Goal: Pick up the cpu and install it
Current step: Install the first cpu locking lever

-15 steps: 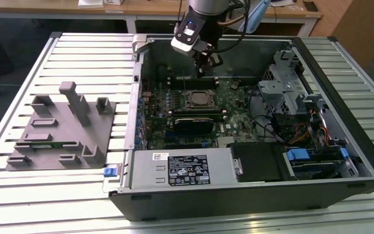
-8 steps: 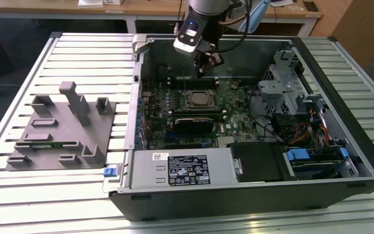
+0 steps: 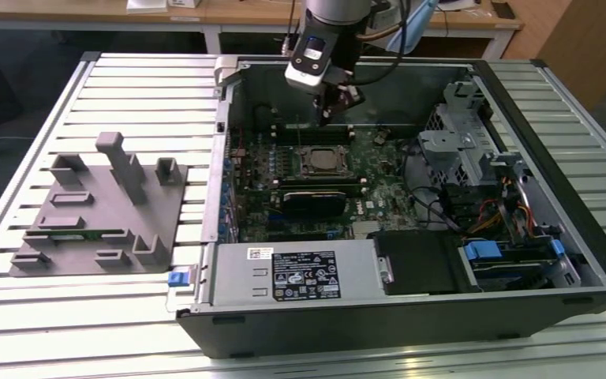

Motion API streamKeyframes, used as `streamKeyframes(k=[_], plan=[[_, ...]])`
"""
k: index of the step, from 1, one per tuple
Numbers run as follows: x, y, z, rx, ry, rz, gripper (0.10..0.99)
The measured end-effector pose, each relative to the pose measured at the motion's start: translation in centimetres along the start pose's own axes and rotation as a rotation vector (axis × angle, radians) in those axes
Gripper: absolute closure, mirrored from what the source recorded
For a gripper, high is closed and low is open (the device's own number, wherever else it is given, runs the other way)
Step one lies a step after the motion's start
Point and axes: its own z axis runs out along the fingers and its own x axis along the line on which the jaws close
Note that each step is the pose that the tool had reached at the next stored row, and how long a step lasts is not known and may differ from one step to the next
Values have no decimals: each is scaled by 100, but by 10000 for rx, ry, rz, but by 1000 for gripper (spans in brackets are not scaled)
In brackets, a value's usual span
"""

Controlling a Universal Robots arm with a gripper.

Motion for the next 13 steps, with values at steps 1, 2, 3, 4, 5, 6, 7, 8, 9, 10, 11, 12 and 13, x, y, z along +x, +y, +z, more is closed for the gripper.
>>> streamKeyframes(k=[1,2,3,4,5,6,7,8,9,10,11,12,13], plan=[[0,0,0,4,2,-88,980],[0,0,0,7,5,-193,980],[0,0,0,10,8,-290,980],[0,0,0,13,11,-386,980],[0,0,0,16,13,-478,980],[-1,0,0,19,15,-565,980],[-1,-1,0,22,18,-650,980],[-1,-1,0,25,21,-735,980],[-1,-1,0,27,23,-821,980],[-2,-1,0,29,25,-902,980],[-2,-1,0,32,28,-984,980],[-2,-1,0,35,30,-1061,980],[-2,-1,0,38,31,-1136,980]])
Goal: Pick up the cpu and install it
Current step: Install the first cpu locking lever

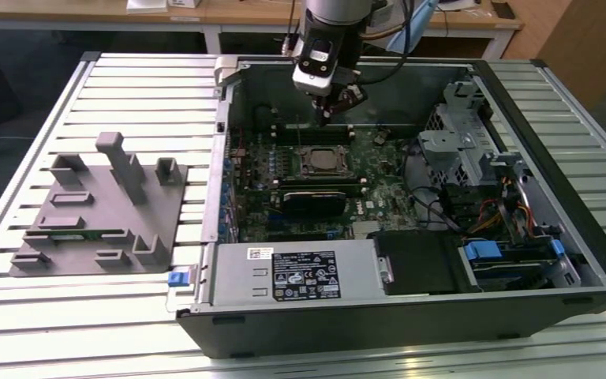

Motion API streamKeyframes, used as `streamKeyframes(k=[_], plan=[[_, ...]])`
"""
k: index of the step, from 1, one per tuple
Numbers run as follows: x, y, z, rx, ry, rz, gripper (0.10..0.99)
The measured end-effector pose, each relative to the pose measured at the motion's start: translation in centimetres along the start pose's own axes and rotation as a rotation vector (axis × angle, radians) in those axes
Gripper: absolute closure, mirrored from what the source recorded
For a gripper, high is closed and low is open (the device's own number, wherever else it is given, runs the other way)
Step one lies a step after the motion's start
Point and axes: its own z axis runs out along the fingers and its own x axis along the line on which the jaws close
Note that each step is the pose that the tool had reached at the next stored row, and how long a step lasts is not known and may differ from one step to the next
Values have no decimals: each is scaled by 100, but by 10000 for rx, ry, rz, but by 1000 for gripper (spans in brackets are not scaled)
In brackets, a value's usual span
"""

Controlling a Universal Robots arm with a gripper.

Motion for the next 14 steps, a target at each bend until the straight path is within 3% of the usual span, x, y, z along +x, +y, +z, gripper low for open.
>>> streamKeyframes(k=[14], plan=[[-2,-2,0,39,31,-1130,980]])
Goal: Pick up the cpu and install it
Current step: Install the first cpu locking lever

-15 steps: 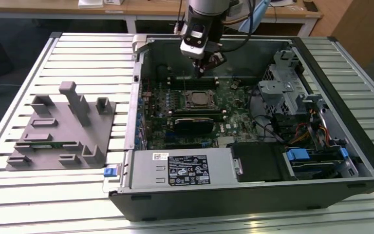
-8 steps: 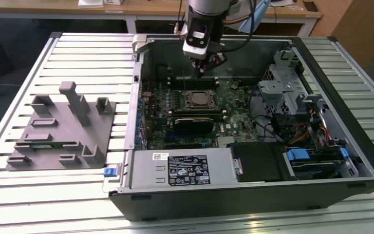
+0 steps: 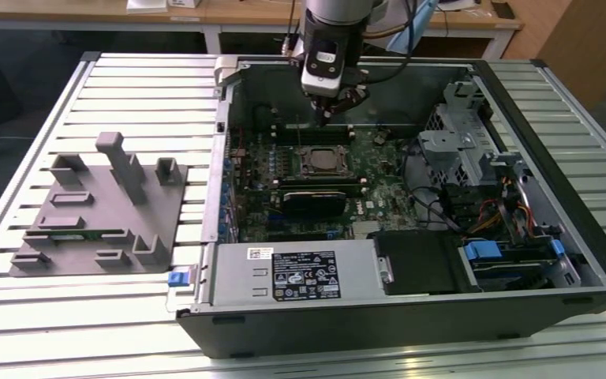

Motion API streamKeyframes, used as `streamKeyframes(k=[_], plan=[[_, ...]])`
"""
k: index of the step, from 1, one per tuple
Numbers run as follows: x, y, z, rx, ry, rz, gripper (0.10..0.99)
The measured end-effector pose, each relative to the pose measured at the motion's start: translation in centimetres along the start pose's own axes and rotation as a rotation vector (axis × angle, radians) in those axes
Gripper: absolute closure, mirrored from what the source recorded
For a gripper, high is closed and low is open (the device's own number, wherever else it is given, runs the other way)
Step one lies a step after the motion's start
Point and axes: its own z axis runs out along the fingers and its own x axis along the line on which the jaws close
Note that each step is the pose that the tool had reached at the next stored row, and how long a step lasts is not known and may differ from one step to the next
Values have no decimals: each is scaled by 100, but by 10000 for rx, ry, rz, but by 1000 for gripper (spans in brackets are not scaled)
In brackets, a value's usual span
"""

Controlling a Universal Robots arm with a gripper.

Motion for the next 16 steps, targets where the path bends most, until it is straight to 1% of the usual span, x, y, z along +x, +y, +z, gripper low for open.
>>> streamKeyframes(k=[3,5,16], plan=[[0,0,0,9,9,-302,980],[0,0,0,20,17,-596,980],[0,0,4,87,71,-2556,980]])
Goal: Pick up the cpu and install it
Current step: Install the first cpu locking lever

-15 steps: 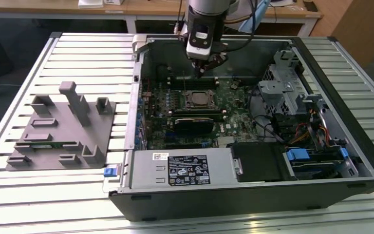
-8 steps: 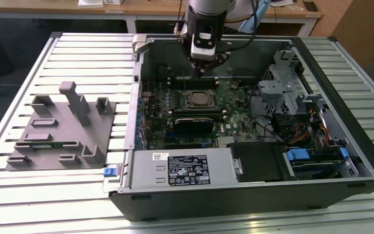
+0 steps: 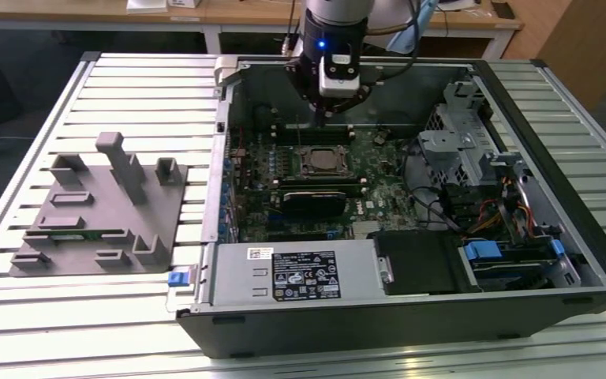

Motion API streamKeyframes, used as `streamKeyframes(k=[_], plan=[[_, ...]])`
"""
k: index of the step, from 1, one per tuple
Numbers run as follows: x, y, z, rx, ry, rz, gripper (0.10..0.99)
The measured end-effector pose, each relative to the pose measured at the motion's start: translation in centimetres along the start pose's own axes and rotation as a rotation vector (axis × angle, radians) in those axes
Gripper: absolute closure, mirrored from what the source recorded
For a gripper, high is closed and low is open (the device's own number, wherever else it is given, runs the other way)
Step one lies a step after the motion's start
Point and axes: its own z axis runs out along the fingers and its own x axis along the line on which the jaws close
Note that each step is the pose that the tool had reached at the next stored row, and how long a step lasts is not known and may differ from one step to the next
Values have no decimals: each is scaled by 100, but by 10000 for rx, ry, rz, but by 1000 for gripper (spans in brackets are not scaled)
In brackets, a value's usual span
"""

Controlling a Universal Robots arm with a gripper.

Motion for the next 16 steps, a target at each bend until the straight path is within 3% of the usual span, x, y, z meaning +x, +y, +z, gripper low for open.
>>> streamKeyframes(k=[12,16], plan=[[0,0,12,72,59,-2126,980],[5,-11,19,74,55,-2506,980]])
